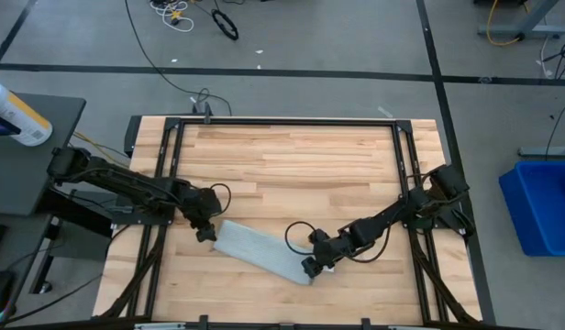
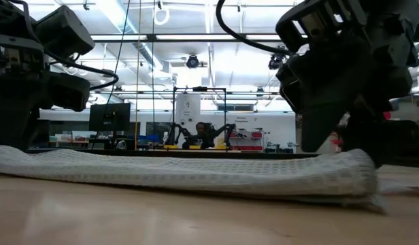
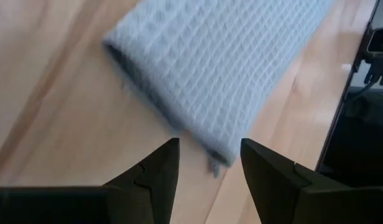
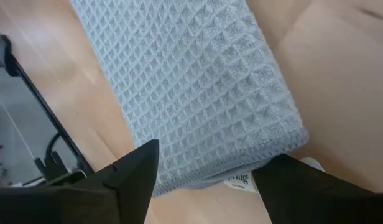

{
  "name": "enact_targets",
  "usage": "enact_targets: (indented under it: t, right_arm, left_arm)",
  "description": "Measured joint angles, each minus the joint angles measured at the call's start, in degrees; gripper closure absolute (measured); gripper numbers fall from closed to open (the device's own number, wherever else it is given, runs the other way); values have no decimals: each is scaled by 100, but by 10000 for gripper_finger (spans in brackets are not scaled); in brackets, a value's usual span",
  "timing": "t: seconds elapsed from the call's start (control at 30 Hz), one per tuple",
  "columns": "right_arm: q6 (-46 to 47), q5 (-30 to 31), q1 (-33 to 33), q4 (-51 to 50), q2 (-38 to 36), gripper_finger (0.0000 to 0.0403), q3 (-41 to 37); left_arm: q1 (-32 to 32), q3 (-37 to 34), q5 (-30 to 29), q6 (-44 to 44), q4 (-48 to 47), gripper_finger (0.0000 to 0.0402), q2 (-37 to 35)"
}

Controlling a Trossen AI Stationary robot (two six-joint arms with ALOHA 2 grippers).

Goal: Fold microfiber towels
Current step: Fold the grey towel

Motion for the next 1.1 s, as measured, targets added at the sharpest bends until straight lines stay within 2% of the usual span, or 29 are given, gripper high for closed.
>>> enact_targets:
  t: [0.2,0.33,0.53,0.7,0.9,1.1]
  right_arm:
    - [2,85,-2,40,6,129,4]
    - [-14,63,-3,33,8,142,4]
    - [80,107,63,27,8,159,4]
    - [112,164,122,39,8,147,4]
    - [174,174,127,71,8,138,4]
    - [175,251,116,204,23,168,-7]
  left_arm:
    - [227,0,-118,177,-49,221,120]
    - [369,15,-189,186,-262,236,359]
    - [373,124,-454,152,-373,317,335]
    - [399,125,-757,127,-616,389,389]
    - [402,103,-714,8,-484,397,388]
    - [397,109,-658,-213,-183,399,391]
